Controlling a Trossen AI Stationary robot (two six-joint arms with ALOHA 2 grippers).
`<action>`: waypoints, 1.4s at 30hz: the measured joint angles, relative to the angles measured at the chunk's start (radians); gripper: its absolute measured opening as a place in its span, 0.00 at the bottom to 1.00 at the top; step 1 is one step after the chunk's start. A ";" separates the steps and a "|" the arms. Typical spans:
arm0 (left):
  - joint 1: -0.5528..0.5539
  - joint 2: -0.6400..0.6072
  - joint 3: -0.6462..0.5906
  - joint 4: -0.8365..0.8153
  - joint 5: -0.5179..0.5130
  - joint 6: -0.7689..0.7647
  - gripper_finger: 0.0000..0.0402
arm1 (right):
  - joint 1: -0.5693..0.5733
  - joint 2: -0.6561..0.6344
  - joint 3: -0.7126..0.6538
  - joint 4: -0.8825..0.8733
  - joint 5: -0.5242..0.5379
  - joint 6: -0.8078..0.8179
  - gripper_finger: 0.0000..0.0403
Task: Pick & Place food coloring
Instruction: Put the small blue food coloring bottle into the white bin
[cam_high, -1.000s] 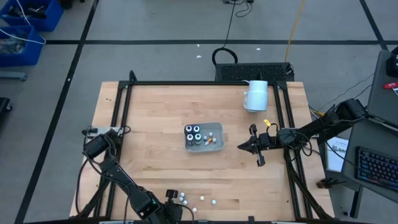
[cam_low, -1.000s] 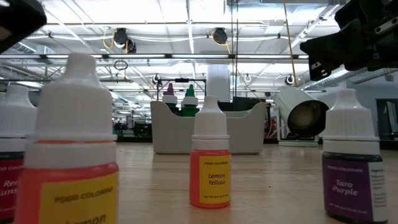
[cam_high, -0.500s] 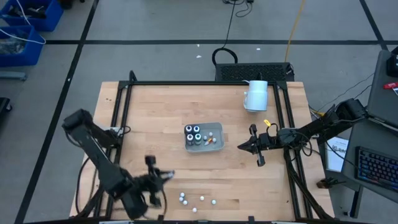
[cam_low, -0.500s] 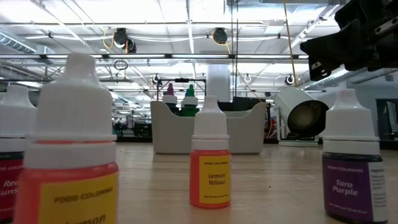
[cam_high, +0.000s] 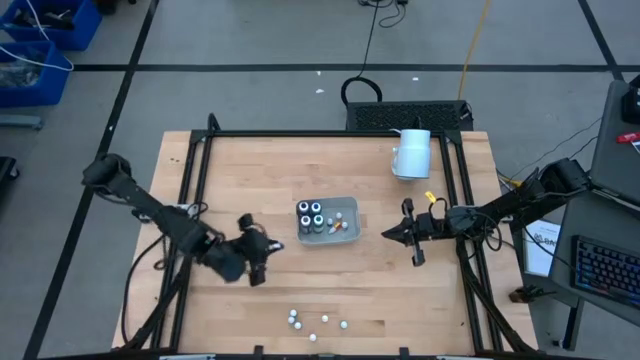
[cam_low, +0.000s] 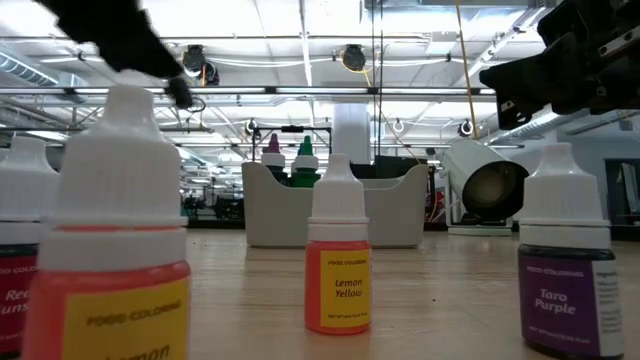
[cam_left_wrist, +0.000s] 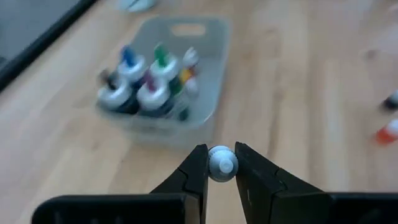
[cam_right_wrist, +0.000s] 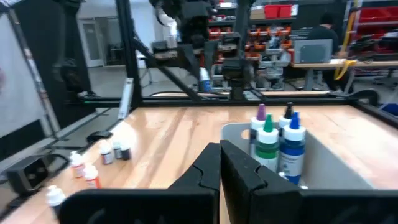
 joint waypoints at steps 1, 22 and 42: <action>0.023 0.001 -0.003 0.062 0.032 0.051 0.15 | 0.000 0.000 0.000 0.000 0.014 -0.008 0.00; 0.547 0.580 0.708 -0.072 0.386 0.525 0.15 | -0.052 0.000 0.000 0.000 0.183 -0.134 0.00; 0.600 0.786 0.770 -0.033 0.455 0.515 0.15 | -0.053 -0.001 0.000 0.079 0.182 -0.310 0.00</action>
